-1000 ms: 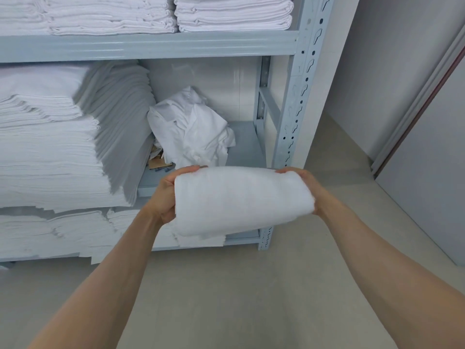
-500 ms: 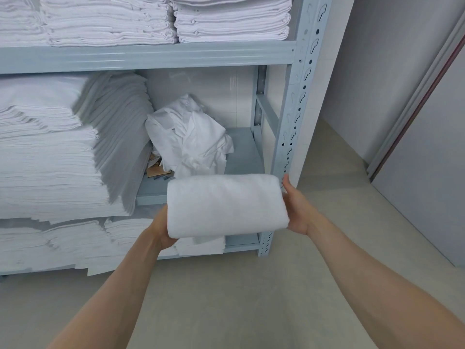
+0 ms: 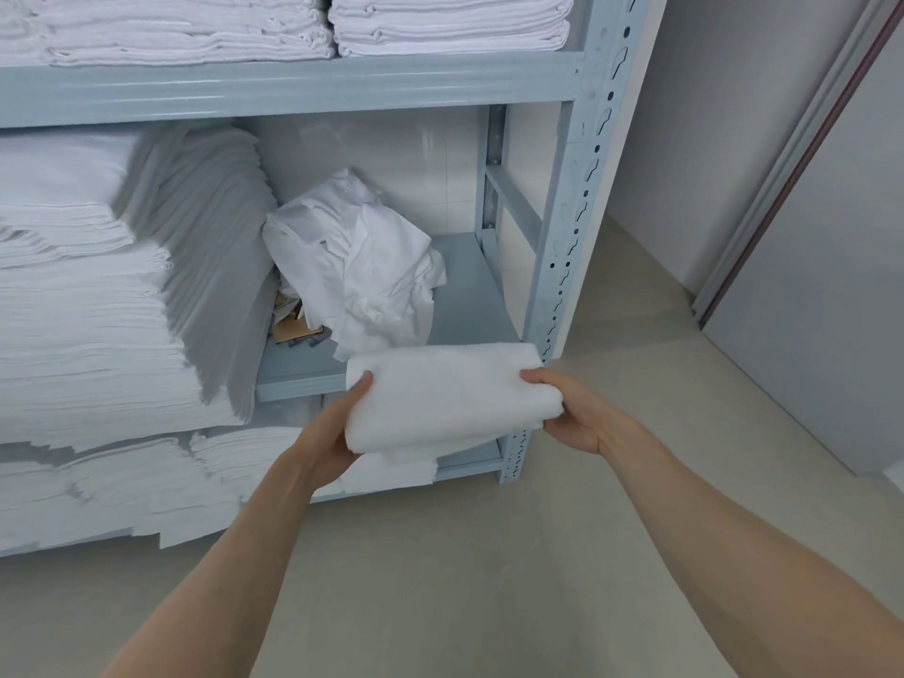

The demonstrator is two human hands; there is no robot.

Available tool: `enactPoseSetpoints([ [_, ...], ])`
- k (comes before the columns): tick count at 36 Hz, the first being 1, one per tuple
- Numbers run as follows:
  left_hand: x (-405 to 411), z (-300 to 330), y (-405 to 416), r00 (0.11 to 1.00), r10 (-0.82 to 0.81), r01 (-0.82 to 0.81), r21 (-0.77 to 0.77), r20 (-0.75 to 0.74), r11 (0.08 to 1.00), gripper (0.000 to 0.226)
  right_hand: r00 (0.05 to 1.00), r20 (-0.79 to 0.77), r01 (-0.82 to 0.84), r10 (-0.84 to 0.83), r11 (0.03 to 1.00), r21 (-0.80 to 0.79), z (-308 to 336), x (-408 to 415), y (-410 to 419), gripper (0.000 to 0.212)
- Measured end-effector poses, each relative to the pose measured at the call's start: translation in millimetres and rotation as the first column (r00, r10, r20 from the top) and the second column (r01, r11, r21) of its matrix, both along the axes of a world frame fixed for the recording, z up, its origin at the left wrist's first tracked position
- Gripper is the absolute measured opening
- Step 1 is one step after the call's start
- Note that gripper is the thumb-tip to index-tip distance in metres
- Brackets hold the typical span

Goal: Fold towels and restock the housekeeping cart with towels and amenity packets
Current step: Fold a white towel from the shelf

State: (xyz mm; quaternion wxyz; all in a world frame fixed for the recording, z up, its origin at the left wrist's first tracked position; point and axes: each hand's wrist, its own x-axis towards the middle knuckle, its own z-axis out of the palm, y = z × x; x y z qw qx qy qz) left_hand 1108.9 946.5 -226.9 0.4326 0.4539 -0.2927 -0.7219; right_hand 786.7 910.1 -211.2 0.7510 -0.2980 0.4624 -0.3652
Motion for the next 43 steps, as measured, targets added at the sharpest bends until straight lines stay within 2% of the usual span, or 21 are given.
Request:
enactPoseSetpoints([
  [5, -7.8, -10.0, -19.3, 0.998, 0.033, -0.033, -0.007, 0.052, 0.999, 0.058, 0.999, -0.041, 0.028, -0.024, 0.995, 0.100, -10.4, -3.3, -5.4, 0.043],
  [8, -11.4, -19.7, -34.5, 0.991, 0.037, -0.044, 0.052, 0.125, 0.998, 0.057, 1.000, 0.023, 0.009, -0.013, 0.989, 0.150, -15.4, -8.0, -13.3, 0.047],
  [11, -17.2, -31.8, -54.4, 0.992, 0.032, -0.043, 0.084, 0.123, 0.996, 0.054, 0.997, 0.066, 0.016, -0.027, 0.988, 0.154, -22.3, -13.1, -31.4, 0.053],
  [17, -38.6, -57.2, -103.7, 0.981, 0.089, -0.112, 0.134, 0.170, 0.985, 0.066, 0.987, -0.157, 0.071, -0.042, 0.980, 0.186, -49.5, -26.1, -89.3, 0.039],
  [24, -68.9, -76.8, -179.0, 0.945, 0.215, -0.259, 0.159, 0.246, 0.953, 0.073, 0.948, -0.305, 0.130, -0.088, 0.984, 0.121, -89.9, -33.8, -179.6, 0.039],
  [33, -75.3, -90.7, -268.4, 0.864, 0.403, -0.444, 0.079, 0.301, 0.893, 0.062, 0.922, -0.368, 0.141, -0.122, 0.990, 0.025, -103.6, -25.3, -276.0, 0.066],
  [39, -73.0, -114.7, -321.5, 0.830, 0.433, -0.469, 0.021, 0.352, 0.883, 0.063, 0.966, -0.217, 0.138, -0.138, 0.990, -0.015, -129.7, -14.6, -321.8, 0.064],
  [41, -71.8, -126.4, -335.9, 0.828, 0.408, -0.442, -0.001, 0.384, 0.897, 0.065, 0.963, -0.228, 0.133, -0.142, 0.990, -0.051, -142.0, -12.0, -333.2, 0.066],
  [43, -69.6, -143.1, -349.3, 0.837, 0.376, -0.406, -0.011, 0.397, 0.914, 0.069, 0.937, -0.310, 0.140, -0.163, 0.986, -0.095, -157.9, -9.4, -343.1, 0.070],
])
